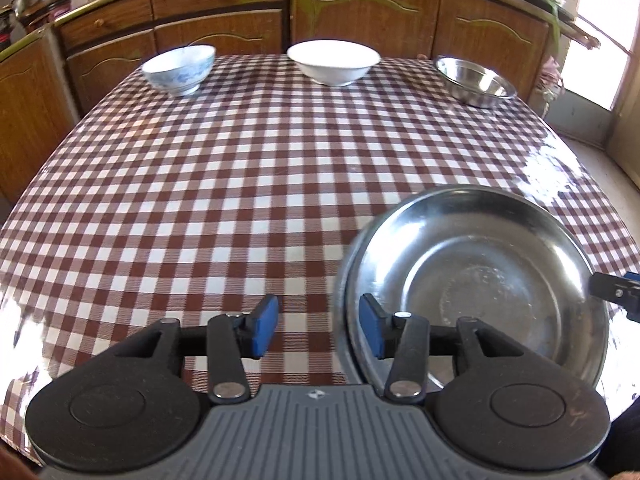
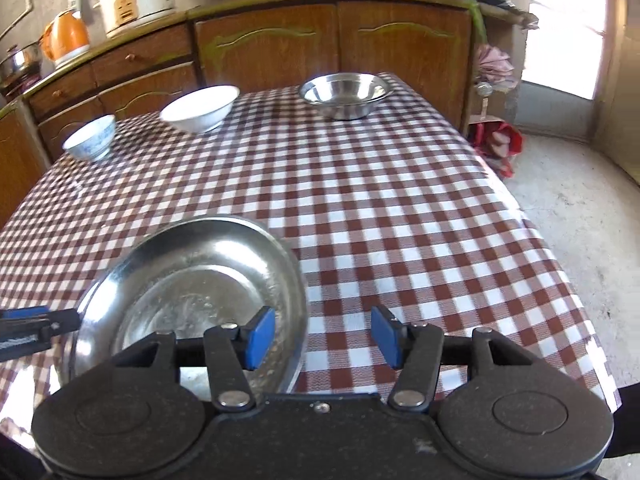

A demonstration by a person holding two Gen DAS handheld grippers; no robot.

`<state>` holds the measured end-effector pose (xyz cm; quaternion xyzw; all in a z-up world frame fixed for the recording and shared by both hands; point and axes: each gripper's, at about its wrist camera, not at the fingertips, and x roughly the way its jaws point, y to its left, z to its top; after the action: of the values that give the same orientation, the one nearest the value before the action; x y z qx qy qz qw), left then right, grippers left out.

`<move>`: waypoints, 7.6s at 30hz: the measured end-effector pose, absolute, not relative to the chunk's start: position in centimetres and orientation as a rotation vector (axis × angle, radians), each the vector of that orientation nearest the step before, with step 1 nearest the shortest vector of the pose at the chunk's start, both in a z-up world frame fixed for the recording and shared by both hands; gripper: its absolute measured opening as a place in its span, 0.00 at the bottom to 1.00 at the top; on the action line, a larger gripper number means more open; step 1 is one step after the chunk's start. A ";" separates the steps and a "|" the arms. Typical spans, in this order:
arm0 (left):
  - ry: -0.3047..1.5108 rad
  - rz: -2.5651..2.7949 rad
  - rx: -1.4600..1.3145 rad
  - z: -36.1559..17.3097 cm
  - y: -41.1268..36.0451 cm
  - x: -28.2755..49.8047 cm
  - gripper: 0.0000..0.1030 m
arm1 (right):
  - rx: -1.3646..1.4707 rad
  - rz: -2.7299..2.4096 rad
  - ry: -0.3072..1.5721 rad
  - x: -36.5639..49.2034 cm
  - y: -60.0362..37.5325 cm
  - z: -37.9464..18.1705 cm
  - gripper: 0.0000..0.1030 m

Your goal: Organize plates and bowls

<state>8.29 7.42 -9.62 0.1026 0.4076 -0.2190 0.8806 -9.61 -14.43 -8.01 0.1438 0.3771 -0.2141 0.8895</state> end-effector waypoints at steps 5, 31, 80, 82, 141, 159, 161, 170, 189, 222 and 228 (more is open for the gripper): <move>0.855 -0.442 0.201 -9.6 7.7 8.5 0.48 | 0.328 -0.546 0.745 -10.2 -15.3 -7.9 0.63; 0.866 -0.438 0.200 -10.0 7.9 8.7 0.59 | 0.377 -0.453 0.755 -10.1 -15.5 -8.2 0.57; 0.745 -0.479 0.172 -5.4 8.8 12.4 0.29 | 0.366 -0.226 0.678 -2.9 -11.5 -3.5 0.25; 0.741 -0.472 0.170 -5.2 9.0 12.7 0.29 | 0.361 -0.220 0.674 -2.4 -11.2 -3.3 0.25; 0.759 -0.413 0.193 -11.0 4.7 27.2 0.29 | 0.365 -0.228 0.697 14.6 -15.5 -11.3 0.25; 0.769 -0.357 0.185 -10.5 5.4 26.6 0.36 | 0.360 -0.256 0.726 13.7 -15.5 -11.5 0.38; 0.764 -0.340 0.185 -9.9 5.6 26.0 0.44 | 0.339 -0.275 0.723 13.2 -15.5 -10.8 0.42; 0.742 -0.369 0.200 -7.0 5.7 21.8 0.62 | 0.281 -0.281 0.692 10.0 -14.2 -6.5 0.69; 0.699 -0.451 0.199 -2.3 3.7 15.0 0.73 | 0.233 -0.303 0.622 3.0 -14.3 0.1 0.77; 0.648 -0.540 0.254 -0.8 -1.8 11.9 0.76 | 0.281 -0.398 0.555 -1.1 -19.4 2.3 0.78; 0.646 -0.550 0.263 -0.9 -2.9 12.0 0.76 | 0.281 -0.409 0.553 -1.0 -20.3 2.3 0.78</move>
<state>11.96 -2.87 -0.93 0.1272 0.3124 -0.2663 0.9030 -1.04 -20.29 2.31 0.1375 0.2701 -0.1999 0.9318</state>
